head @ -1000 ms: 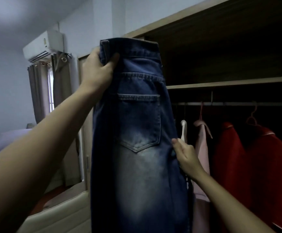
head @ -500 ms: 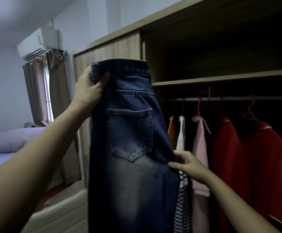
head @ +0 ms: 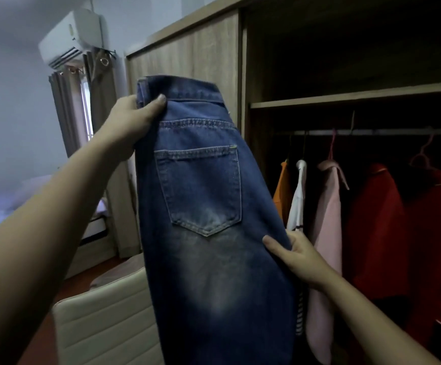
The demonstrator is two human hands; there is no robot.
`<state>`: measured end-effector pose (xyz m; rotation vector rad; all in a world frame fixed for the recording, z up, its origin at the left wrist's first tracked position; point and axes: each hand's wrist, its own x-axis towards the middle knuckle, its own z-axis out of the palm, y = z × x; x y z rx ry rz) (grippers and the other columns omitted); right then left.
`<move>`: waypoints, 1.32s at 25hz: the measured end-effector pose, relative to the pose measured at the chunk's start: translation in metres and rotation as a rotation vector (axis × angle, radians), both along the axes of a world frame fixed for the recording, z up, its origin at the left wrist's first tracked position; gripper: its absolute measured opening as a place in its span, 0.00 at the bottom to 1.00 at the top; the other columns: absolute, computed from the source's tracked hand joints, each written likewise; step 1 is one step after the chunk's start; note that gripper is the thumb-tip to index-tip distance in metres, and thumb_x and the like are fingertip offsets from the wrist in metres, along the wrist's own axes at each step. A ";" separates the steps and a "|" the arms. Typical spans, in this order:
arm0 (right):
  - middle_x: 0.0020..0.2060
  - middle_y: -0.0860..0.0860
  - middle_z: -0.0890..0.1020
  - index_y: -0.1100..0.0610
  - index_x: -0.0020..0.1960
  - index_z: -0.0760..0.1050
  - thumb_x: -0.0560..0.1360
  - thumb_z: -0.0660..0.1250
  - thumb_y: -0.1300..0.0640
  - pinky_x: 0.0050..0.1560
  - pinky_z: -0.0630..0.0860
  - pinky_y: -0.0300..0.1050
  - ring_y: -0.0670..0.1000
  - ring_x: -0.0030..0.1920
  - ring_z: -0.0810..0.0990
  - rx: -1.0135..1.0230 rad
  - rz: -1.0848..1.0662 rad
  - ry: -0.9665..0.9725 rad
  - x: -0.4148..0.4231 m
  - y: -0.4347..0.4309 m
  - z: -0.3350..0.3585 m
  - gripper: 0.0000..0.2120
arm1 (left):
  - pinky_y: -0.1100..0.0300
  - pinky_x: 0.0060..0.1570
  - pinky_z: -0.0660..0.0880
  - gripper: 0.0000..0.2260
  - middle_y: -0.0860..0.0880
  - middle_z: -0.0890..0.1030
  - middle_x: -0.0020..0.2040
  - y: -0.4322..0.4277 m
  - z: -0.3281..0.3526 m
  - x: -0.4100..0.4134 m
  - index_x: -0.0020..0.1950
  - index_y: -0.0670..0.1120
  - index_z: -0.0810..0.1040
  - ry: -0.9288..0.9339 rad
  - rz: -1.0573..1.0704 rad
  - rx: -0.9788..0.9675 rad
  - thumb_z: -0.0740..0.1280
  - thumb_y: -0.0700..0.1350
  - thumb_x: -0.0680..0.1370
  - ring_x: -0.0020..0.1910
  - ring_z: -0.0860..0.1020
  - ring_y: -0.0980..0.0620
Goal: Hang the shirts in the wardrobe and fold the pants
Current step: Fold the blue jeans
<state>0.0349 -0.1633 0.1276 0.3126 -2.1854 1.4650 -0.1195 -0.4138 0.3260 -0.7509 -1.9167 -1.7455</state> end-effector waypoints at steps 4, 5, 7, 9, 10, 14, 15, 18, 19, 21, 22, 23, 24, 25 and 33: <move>0.43 0.53 0.86 0.60 0.47 0.80 0.72 0.65 0.51 0.44 0.79 0.41 0.50 0.45 0.84 -0.045 0.072 0.033 0.014 -0.021 0.010 0.13 | 0.57 0.47 0.80 0.18 0.46 0.85 0.45 -0.020 -0.006 -0.010 0.54 0.44 0.78 -0.505 -0.529 0.084 0.63 0.58 0.76 0.44 0.84 0.52; 0.42 0.53 0.85 0.60 0.46 0.80 0.72 0.65 0.52 0.44 0.79 0.41 0.50 0.45 0.84 -0.081 0.058 0.052 0.015 -0.023 0.011 0.13 | 0.52 0.54 0.78 0.27 0.44 0.83 0.55 -0.023 -0.017 -0.014 0.61 0.45 0.76 -0.537 -0.654 0.188 0.63 0.64 0.72 0.54 0.81 0.48; 0.42 0.53 0.85 0.60 0.47 0.80 0.71 0.65 0.51 0.42 0.79 0.40 0.49 0.43 0.84 -0.144 0.025 0.055 0.015 -0.020 0.008 0.13 | 0.46 0.60 0.74 0.42 0.44 0.76 0.65 -0.025 -0.073 -0.023 0.68 0.49 0.73 -0.604 -0.627 0.261 0.65 0.73 0.60 0.62 0.76 0.44; 0.43 0.53 0.85 0.58 0.48 0.79 0.71 0.65 0.50 0.43 0.78 0.39 0.49 0.44 0.84 -0.176 -0.001 0.003 0.015 -0.016 0.000 0.13 | 0.45 0.63 0.72 0.50 0.45 0.76 0.65 -0.023 -0.157 -0.016 0.66 0.49 0.74 -0.765 -0.472 0.240 0.67 0.77 0.51 0.61 0.77 0.44; 0.43 0.54 0.85 0.58 0.48 0.80 0.71 0.65 0.51 0.42 0.78 0.39 0.50 0.44 0.84 -0.183 -0.018 -0.027 0.014 -0.014 -0.006 0.13 | 0.48 0.60 0.74 0.44 0.44 0.79 0.61 -0.019 -0.196 -0.005 0.61 0.47 0.79 -0.853 -0.513 0.278 0.66 0.76 0.56 0.57 0.79 0.44; 0.41 0.56 0.85 0.59 0.46 0.81 0.74 0.66 0.57 0.40 0.77 0.38 0.52 0.43 0.83 -0.187 -0.105 -0.138 0.011 -0.007 -0.037 0.07 | 0.58 0.37 0.80 0.15 0.43 0.84 0.34 -0.020 -0.237 0.036 0.36 0.41 0.84 -0.953 -0.812 0.460 0.77 0.53 0.62 0.34 0.83 0.48; 0.41 0.55 0.85 0.59 0.46 0.81 0.74 0.66 0.59 0.40 0.78 0.37 0.51 0.43 0.83 -0.199 -0.101 -0.162 0.012 -0.006 -0.041 0.06 | 0.61 0.34 0.79 0.14 0.46 0.83 0.31 -0.024 -0.233 0.038 0.33 0.42 0.84 -0.898 -0.804 0.474 0.81 0.48 0.55 0.30 0.82 0.50; 0.45 0.53 0.85 0.59 0.50 0.80 0.74 0.66 0.60 0.44 0.79 0.38 0.49 0.45 0.84 -0.294 -0.086 -0.162 0.016 -0.006 -0.041 0.07 | 0.61 0.35 0.79 0.25 0.47 0.85 0.40 -0.025 -0.231 0.033 0.46 0.45 0.85 -0.886 -0.683 0.252 0.83 0.47 0.51 0.37 0.83 0.51; 0.45 0.52 0.85 0.58 0.50 0.79 0.73 0.66 0.60 0.45 0.79 0.38 0.48 0.45 0.84 -0.295 -0.088 -0.158 0.017 -0.009 -0.042 0.07 | 0.60 0.37 0.80 0.25 0.46 0.85 0.44 -0.023 -0.238 0.036 0.51 0.44 0.83 -0.908 -0.632 0.122 0.81 0.48 0.57 0.41 0.84 0.50; 0.44 0.51 0.85 0.56 0.49 0.80 0.73 0.67 0.59 0.43 0.79 0.36 0.46 0.44 0.84 -0.261 -0.142 -0.153 0.023 -0.015 -0.049 0.06 | 0.59 0.41 0.79 0.19 0.43 0.84 0.49 -0.019 -0.255 0.047 0.55 0.40 0.80 -0.937 -0.499 -0.019 0.73 0.48 0.68 0.47 0.83 0.48; 0.43 0.51 0.86 0.56 0.48 0.80 0.73 0.68 0.59 0.41 0.78 0.35 0.46 0.43 0.84 -0.259 -0.200 -0.153 0.027 -0.017 -0.057 0.05 | 0.60 0.40 0.79 0.17 0.41 0.84 0.49 -0.018 -0.264 0.054 0.55 0.37 0.80 -0.937 -0.452 -0.008 0.71 0.46 0.70 0.46 0.83 0.46; 0.41 0.51 0.86 0.56 0.46 0.81 0.72 0.69 0.58 0.39 0.78 0.35 0.46 0.41 0.84 -0.287 -0.270 -0.154 0.032 -0.020 -0.067 0.05 | 0.61 0.38 0.79 0.14 0.39 0.84 0.47 -0.020 -0.274 0.060 0.52 0.35 0.80 -0.910 -0.417 0.028 0.69 0.43 0.72 0.43 0.83 0.45; 0.39 0.51 0.86 0.57 0.45 0.80 0.72 0.69 0.58 0.37 0.78 0.36 0.47 0.40 0.84 -0.335 -0.334 -0.163 0.038 -0.023 -0.077 0.04 | 0.61 0.37 0.78 0.11 0.38 0.84 0.44 -0.022 -0.283 0.066 0.50 0.34 0.81 -0.867 -0.406 0.075 0.68 0.40 0.72 0.41 0.82 0.44; 0.37 0.52 0.85 0.58 0.44 0.80 0.72 0.69 0.57 0.36 0.77 0.37 0.48 0.39 0.84 -0.383 -0.389 -0.183 0.043 -0.025 -0.088 0.04 | 0.61 0.37 0.78 0.10 0.37 0.83 0.43 -0.024 -0.291 0.072 0.48 0.34 0.81 -0.820 -0.408 0.109 0.68 0.39 0.72 0.40 0.81 0.44; 0.41 0.41 0.85 0.55 0.50 0.77 0.69 0.70 0.66 0.41 0.76 0.30 0.40 0.44 0.83 -0.324 -0.264 -0.143 0.058 -0.028 -0.074 0.12 | 0.63 0.37 0.77 0.12 0.45 0.84 0.39 -0.023 -0.281 0.085 0.41 0.44 0.84 -0.632 -0.296 0.217 0.65 0.50 0.73 0.39 0.81 0.53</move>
